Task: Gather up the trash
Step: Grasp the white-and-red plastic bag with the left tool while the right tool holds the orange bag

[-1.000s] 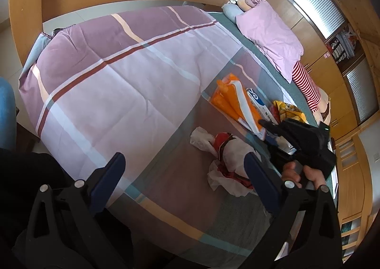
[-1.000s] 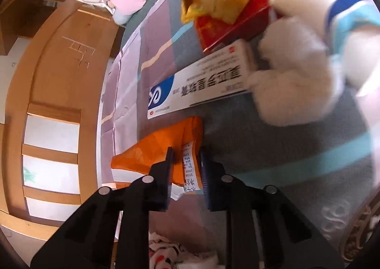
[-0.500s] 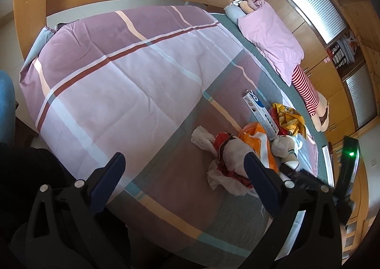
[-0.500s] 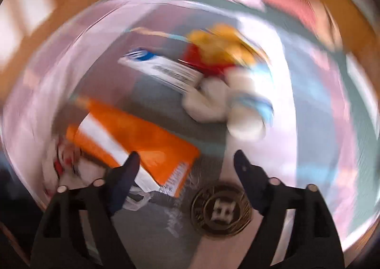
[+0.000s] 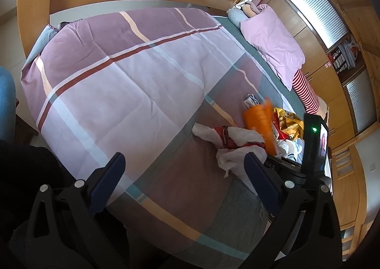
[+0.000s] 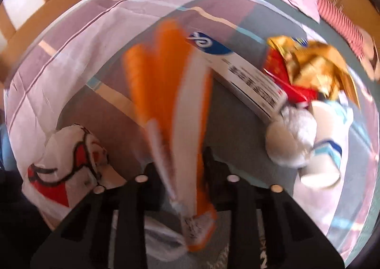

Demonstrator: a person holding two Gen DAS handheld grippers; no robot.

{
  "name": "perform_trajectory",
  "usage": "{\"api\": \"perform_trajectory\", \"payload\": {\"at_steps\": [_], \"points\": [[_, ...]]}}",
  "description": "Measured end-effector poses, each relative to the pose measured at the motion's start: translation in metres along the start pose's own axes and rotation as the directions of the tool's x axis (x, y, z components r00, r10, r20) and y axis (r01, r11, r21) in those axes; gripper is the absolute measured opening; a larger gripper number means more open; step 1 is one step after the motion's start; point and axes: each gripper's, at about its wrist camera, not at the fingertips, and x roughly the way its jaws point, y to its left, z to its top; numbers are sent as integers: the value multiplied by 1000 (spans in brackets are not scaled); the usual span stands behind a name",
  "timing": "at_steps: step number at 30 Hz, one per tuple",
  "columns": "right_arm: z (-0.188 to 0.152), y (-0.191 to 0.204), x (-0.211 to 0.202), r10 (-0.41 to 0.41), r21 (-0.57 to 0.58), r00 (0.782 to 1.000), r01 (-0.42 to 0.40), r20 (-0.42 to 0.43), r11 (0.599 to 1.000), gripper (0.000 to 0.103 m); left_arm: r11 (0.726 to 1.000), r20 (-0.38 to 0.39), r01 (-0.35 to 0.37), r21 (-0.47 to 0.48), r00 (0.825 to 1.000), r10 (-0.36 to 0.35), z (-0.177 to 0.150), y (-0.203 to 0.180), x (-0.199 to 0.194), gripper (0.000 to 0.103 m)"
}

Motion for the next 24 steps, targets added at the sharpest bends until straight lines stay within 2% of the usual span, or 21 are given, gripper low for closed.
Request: {"api": "perform_trajectory", "payload": {"at_steps": [5, 10, 14, 17, 19, 22, 24], "points": [[-18, -36, -31, 85, 205, 995, -94, 56, 974, 25, 1000, -5, 3, 16, 1000, -3, -2, -4, 1, 99], [-42, -67, -69, 170, 357, 974, -213, 148, 909, 25, 1000, -17, 1, 10, 1000, 0, -3, -3, 4, 99], [-63, -74, -102, 199, 394, 955, -273, 218, 877, 25, 1000, -31, 8, 5, 999, -8, -1, -2, 7, 99], [-85, -74, -130, 197, 397, 946, -290, 259, 871, 25, 999, -113, 45, -14, 993, -46, 3, 0, 18, 99], [-102, -75, -148, 203, 401, 937, -309, 286, 862, 25, 999, -131, 40, -22, 990, -42, 6, -3, 22, 99], [-130, -76, -169, 198, 412, 926, -325, 321, 851, 25, 996, -102, 10, 92, 995, -1, 9, -30, 26, 99], [-150, -78, -180, 185, 427, 924, -323, 334, 844, 25, 980, -116, 13, 197, 993, 10, 7, -57, 36, 99]]}}
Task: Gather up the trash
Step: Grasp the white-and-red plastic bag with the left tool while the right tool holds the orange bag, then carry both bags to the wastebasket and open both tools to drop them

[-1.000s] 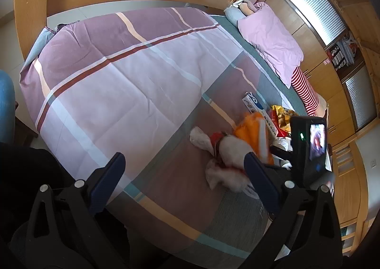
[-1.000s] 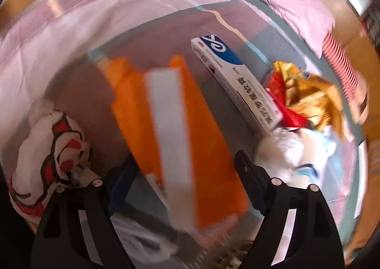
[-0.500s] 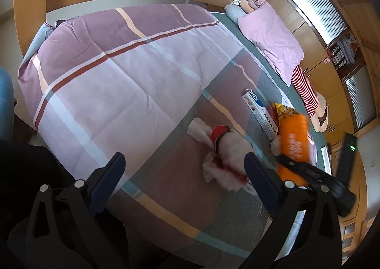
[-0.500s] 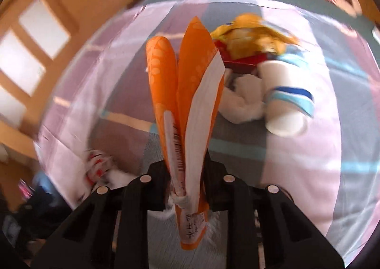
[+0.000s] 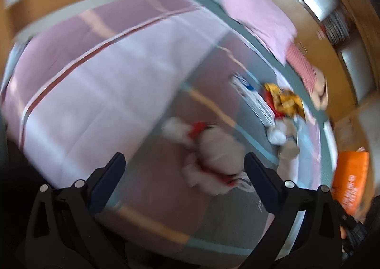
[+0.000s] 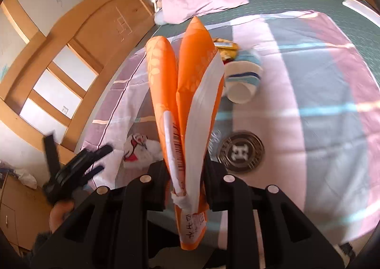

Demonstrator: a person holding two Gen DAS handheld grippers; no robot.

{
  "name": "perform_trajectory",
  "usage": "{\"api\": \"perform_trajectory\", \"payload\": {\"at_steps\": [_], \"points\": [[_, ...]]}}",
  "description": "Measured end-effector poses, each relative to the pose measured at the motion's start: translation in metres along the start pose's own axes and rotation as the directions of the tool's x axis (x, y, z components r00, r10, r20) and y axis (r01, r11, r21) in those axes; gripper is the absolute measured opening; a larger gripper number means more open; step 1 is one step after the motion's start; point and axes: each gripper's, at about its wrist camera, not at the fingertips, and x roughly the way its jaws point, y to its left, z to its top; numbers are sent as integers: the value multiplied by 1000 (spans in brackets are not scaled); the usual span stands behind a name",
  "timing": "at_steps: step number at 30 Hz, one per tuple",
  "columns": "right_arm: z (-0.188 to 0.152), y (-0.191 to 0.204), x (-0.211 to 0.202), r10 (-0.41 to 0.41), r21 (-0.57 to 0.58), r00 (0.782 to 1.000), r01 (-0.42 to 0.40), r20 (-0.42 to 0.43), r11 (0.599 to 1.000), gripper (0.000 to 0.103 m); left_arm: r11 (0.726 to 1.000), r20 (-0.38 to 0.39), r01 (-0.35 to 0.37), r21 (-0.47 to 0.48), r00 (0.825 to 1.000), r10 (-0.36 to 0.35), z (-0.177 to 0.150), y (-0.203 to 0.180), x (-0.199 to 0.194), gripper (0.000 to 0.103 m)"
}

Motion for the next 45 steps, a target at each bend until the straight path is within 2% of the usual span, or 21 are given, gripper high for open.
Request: {"api": "perform_trajectory", "payload": {"at_steps": [3, 5, 6, 7, 8, 9, 11, 14, 19, 22, 24, 28, 29, 31, 33, 36, 37, 39, 40, 43, 45], "points": [[-19, -5, -19, -9, 24, 999, 8, 32, 1000, 25, 986, -78, 37, 164, 997, -25, 1, -37, 31, 99], [-32, -6, -28, -18, 27, 999, 17, 50, 999, 25, 968, -79, -2, 252, 997, 22, -8, -49, 46, 97], [-38, -6, -32, -26, 27, 998, 24, 57, 999, 25, 959, -99, -17, 284, 994, 47, -13, -53, 54, 83], [-44, -7, -36, -32, 31, 997, 30, 65, 999, 25, 954, -130, -2, 301, 991, 43, -17, -55, 59, 62], [-51, -8, -39, -31, 40, 997, 28, 70, 999, 25, 949, -159, 6, 316, 986, 47, -20, -56, 64, 54], [-56, -9, -43, -26, 48, 997, 23, 74, 999, 25, 942, -173, -1, 335, 983, 63, -23, -56, 68, 48], [-66, -8, -49, -27, 53, 996, 22, 84, 998, 25, 924, -143, -27, 382, 986, 87, -28, -58, 67, 39], [-77, -9, -60, -37, 60, 994, 31, 107, 998, 25, 907, -115, 1, 422, 992, 52, -32, -60, 56, 29], [-96, -12, -94, -47, 79, 986, 35, 162, 996, 25, 857, 24, 33, 514, 998, -53, -48, -67, 9, 27], [-111, -14, -111, -72, 66, 983, 62, 171, 996, 25, 855, 85, 32, 518, 992, -88, -65, -70, -26, 27], [-120, -16, -113, -91, 68, 984, 82, 152, 994, 25, 845, 84, 75, 529, 987, -140, -83, -76, -48, 27], [-143, -23, -129, -113, 85, 984, 101, 139, 991, 25, 762, 72, 144, 632, 967, -243, -129, -95, -86, 27], [-150, -26, -135, -114, 92, 984, 102, 138, 990, 25, 749, 64, 157, 643, 965, -256, -136, -98, -91, 27], [-163, -31, -142, -130, 105, 984, 117, 122, 988, 25, 734, 47, 181, 655, 959, -278, -149, -100, -103, 27], [-177, -38, -143, -180, 103, 980, 171, 86, 980, 25, 728, 34, 197, 657, 956, -290, -157, -101, -111, 27], [-203, -50, -132, -215, 122, 976, 217, -30, 969, 27, 713, 19, 217, 666, 951, -308, -168, -102, -122, 27], [-207, -53, -129, -218, 121, 974, 224, -60, 967, 31, 709, 14, 222, 669, 950, -311, -172, -103, -124, 27], [-215, -56, -126, -245, 111, 962, 258, -121, 960, 52, 694, 7, 231, 682, 947, -321, -180, -106, -129, 27], [-215, -56, -129, -252, 113, 960, 265, -119, 958, 55, 688, 5, 232, 688, 946, -324, -184, -108, -130, 27], [-203, -60, -160, -253, 163, 968, 250, -7, 954, 63, 667, -17, 241, 706, 946, -323, -193, -113, -127, 27], [-194, -63, -181, -265, 215, 960, 242, 85, 946, 65, 646, -39, 251, 720, 946, -323, -201, -116, -125, 27]]}}
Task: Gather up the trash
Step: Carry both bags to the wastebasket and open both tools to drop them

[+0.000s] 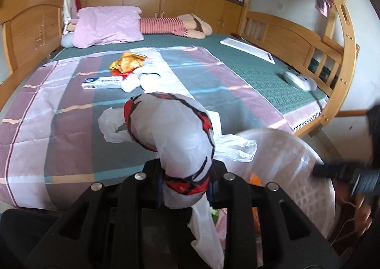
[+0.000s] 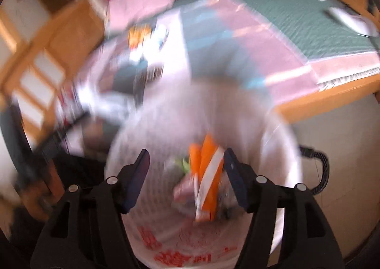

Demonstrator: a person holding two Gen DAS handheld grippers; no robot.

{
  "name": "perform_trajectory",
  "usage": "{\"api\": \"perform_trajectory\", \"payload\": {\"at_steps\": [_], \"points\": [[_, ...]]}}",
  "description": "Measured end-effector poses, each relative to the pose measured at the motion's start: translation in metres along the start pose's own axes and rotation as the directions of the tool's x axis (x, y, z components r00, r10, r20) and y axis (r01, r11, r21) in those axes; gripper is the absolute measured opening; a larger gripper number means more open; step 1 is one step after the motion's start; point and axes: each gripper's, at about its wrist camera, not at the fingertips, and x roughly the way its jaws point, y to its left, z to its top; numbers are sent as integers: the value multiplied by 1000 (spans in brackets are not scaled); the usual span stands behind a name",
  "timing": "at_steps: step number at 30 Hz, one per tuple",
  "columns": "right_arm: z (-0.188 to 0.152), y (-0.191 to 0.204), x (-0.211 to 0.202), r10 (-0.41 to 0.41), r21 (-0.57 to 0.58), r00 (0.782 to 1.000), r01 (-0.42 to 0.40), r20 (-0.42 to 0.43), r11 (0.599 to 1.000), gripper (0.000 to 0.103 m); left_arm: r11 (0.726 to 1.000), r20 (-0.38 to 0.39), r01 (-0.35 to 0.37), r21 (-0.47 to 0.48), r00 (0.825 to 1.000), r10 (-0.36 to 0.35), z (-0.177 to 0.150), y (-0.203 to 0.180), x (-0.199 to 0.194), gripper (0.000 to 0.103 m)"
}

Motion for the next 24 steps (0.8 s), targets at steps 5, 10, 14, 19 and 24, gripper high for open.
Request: {"api": "perform_trajectory", "payload": {"at_steps": [5, 10, 14, 19, 24], "points": [[17, -22, -44, 36, 146, 972, -71, 232, 987, 68, 989, -40, 98, 108, 995, -94, -14, -31, 3, 27], [18, -21, -53, 40, 157, 955, -89, 294, 984, 70, 945, -138, 219, 243, 972, -190, -38, -71, 13, 31], [14, -15, -46, 42, 140, 960, -84, 278, 987, 70, 932, -163, 239, 271, 966, -201, -48, -82, 15, 62], [12, -12, -38, 50, 135, 964, -88, 262, 987, 72, 960, -79, 188, 207, 981, -175, -37, -66, 6, 86], [12, -6, -32, 52, 125, 967, -85, 250, 989, 73, 987, 1, 102, 123, 995, -102, -28, -45, 2, 86]]}}
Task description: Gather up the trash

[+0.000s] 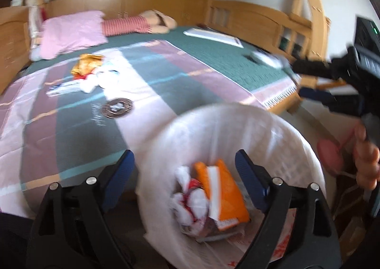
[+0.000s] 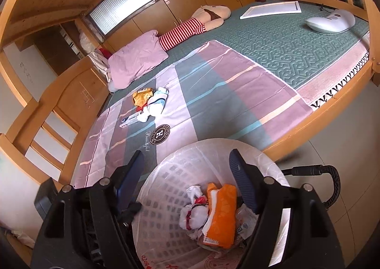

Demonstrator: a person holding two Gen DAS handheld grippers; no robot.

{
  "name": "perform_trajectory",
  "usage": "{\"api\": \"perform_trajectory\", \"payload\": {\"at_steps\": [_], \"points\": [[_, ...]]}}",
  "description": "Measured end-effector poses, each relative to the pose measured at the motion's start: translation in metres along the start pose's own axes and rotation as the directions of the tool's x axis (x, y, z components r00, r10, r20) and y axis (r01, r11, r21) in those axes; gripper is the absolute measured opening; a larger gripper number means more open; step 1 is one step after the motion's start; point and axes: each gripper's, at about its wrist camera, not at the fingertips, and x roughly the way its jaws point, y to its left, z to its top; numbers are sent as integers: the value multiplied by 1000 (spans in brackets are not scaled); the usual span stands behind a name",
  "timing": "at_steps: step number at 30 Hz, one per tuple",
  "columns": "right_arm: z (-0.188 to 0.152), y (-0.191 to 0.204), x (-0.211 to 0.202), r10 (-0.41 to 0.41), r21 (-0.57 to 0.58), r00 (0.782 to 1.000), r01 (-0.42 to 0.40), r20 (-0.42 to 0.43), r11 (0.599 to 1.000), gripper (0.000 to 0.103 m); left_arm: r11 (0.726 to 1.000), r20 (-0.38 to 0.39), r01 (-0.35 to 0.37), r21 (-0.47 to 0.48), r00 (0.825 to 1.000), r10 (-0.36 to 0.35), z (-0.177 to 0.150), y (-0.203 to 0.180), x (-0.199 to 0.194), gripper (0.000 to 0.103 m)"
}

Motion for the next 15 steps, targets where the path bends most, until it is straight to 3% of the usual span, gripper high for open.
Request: {"api": "perform_trajectory", "payload": {"at_steps": [3, 7, 15], "points": [[-1, 5, 3, -5, -15, 1000, 4, -8, 1000, 73, 996, 46, -81, -36, 996, 83, 3, 11, -7, 87], [-4, 15, 7, -32, -63, 999, 32, -5, 998, 75, 988, 64, -125, -93, 989, 131, 6, 25, -12, 88], [-9, 34, 14, -73, -158, 997, 72, 1, 985, 77, 976, 45, -156, -152, 985, 164, 5, 40, -12, 90]]}}
